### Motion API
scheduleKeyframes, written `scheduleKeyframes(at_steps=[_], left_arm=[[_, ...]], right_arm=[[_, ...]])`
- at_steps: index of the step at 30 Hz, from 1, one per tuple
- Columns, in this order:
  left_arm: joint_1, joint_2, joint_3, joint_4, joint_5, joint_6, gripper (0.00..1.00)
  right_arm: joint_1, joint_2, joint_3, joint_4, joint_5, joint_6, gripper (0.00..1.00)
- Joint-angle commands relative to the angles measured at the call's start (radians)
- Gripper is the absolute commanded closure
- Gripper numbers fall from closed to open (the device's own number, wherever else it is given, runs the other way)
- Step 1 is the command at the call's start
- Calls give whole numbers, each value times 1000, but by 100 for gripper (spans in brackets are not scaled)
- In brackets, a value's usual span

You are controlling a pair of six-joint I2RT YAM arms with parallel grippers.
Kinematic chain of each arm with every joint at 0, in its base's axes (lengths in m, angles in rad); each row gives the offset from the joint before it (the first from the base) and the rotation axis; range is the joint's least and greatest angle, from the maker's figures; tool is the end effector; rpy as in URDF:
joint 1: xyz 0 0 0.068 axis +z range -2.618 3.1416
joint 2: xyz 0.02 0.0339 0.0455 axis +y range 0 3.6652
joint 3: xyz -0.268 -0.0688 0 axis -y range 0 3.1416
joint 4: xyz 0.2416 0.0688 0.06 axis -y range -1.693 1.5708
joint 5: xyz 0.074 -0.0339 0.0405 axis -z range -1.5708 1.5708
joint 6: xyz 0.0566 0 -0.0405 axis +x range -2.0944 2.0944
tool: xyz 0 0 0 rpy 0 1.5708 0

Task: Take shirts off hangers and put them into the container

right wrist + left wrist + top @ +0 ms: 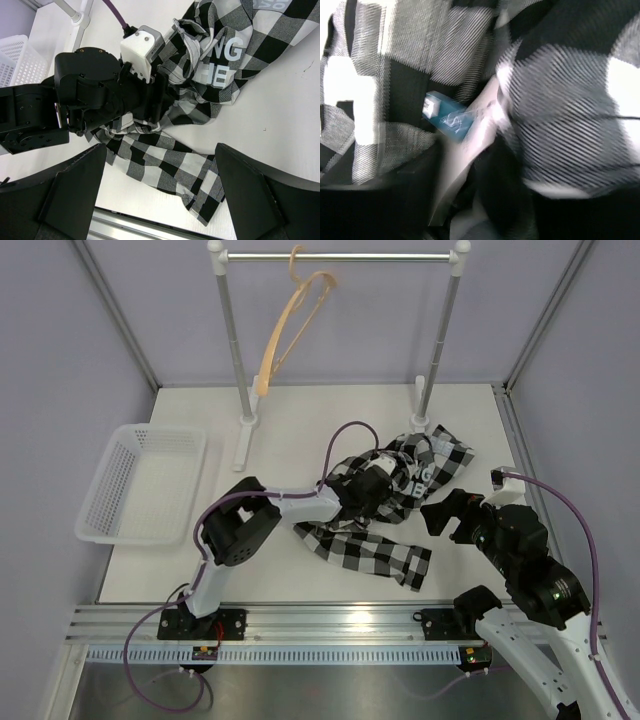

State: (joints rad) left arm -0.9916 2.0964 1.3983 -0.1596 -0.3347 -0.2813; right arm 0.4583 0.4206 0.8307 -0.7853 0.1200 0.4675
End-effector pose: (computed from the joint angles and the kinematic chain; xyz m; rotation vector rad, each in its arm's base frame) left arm 0.2682 -0.3760 0.1396 0.6847 2.2751 -0.2028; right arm 0.0874 0.0356 0.3266 0.0898 1.9737 0.4941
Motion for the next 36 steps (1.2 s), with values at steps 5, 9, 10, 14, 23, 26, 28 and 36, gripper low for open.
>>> scheduleKeyframes(at_steps=[5, 9, 10, 14, 23, 26, 28, 36], left_arm=[[33, -16, -113, -52, 16, -139, 92], [73, -123, -186, -72, -10, -185, 100], [91, -151, -212, -81, -18, -193, 100], [117, -323, -283, -126, -87, -213, 100], [189, -711, -338, -351, -188, -234, 100], [237, -834, -352, -424, -198, -231, 100], [270, -909, -349, -469, -210, -225, 100], [418, -1042, -340, -656, -253, -220, 100]], right_arm=[[8, 0, -1, 8, 6, 5, 1], [8, 1, 1, 11, 6, 5, 1], [8, 3, 1, 12, 6, 5, 1], [10, 6, 2, 18, 7, 3, 1], [10, 20, 28, 27, 10, -10, 0], [10, 33, 47, 32, 4, -20, 1], [10, 41, 53, 37, 3, -27, 1], [8, 86, 93, 61, -23, -53, 1]])
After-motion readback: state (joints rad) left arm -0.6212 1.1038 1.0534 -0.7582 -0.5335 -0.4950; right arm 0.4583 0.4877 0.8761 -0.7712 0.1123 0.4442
